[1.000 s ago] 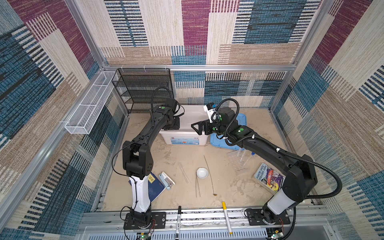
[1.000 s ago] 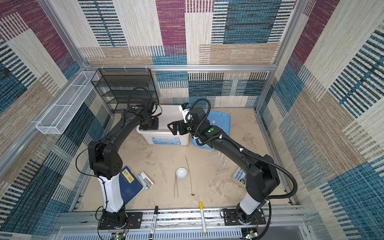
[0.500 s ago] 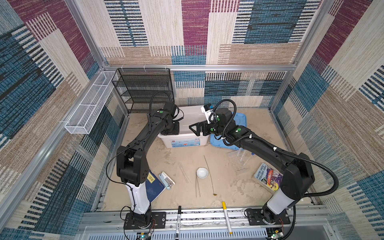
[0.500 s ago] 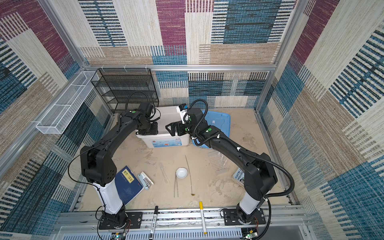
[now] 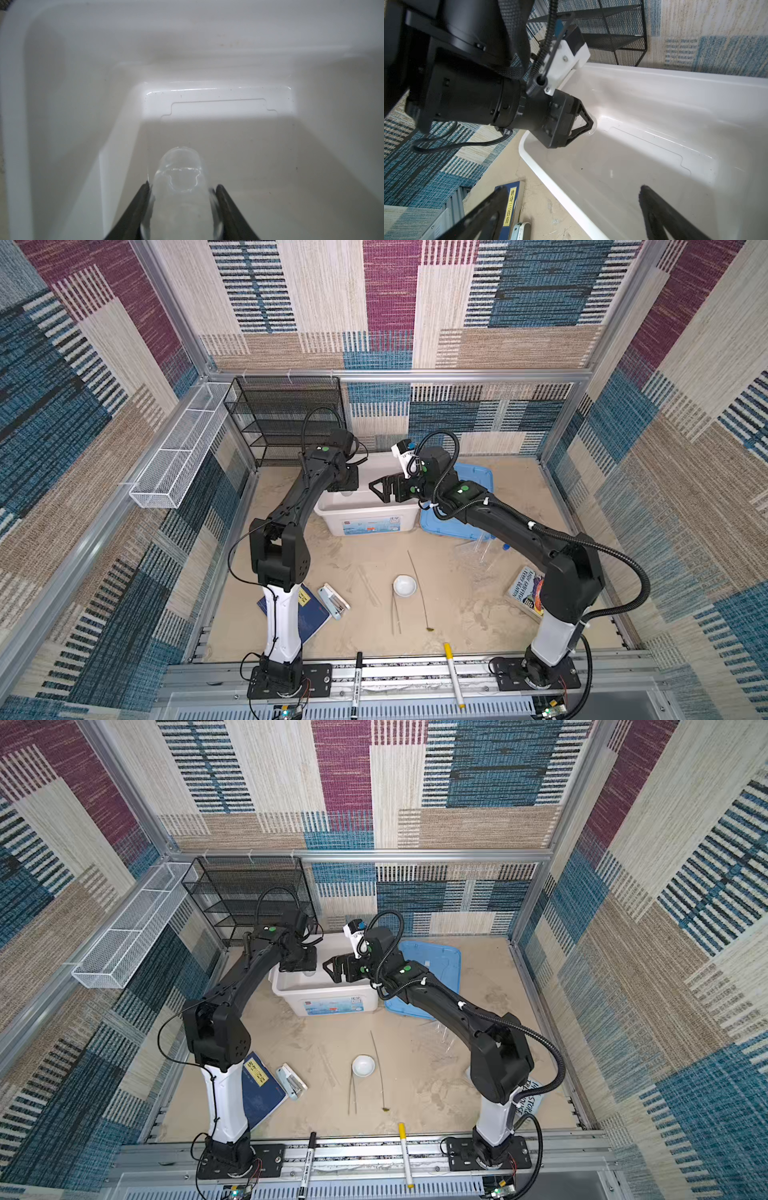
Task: Organize the chemistry lab equipment
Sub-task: 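Lower the beaker into the white bin with the left gripper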
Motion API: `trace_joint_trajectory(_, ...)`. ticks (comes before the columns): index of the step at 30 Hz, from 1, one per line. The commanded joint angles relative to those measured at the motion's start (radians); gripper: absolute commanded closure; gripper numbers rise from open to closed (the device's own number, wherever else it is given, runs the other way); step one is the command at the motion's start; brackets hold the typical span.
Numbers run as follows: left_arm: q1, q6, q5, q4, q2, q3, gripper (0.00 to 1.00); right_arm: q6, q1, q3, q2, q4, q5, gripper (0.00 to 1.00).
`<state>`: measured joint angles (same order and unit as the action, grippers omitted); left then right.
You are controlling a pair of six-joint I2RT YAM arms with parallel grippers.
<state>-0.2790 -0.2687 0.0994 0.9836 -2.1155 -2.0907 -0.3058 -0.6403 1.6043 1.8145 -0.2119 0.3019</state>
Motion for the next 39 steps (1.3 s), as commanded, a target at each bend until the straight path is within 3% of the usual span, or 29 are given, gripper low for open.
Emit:
trace_joint_trajectory(1, 0.0, 0.031, 0.023, 0.017, -0.042, -0.05, 0.74, 0.017, -0.001, 0.05, 0.027, -0.009, -0.01, 0.01)
trace_joint_trajectory(15, 0.005, 0.033, 0.038, -0.041, -0.14, -0.057, 0.74, 0.057, -0.001, 0.156, 0.147, -0.018, -0.021, 0.0)
trace_joint_trajectory(39, 0.021, 0.011, 0.044, -0.118, -0.194, 0.0, 0.7, 0.062, -0.001, 0.115, 0.161, -0.001, -0.043, 0.01)
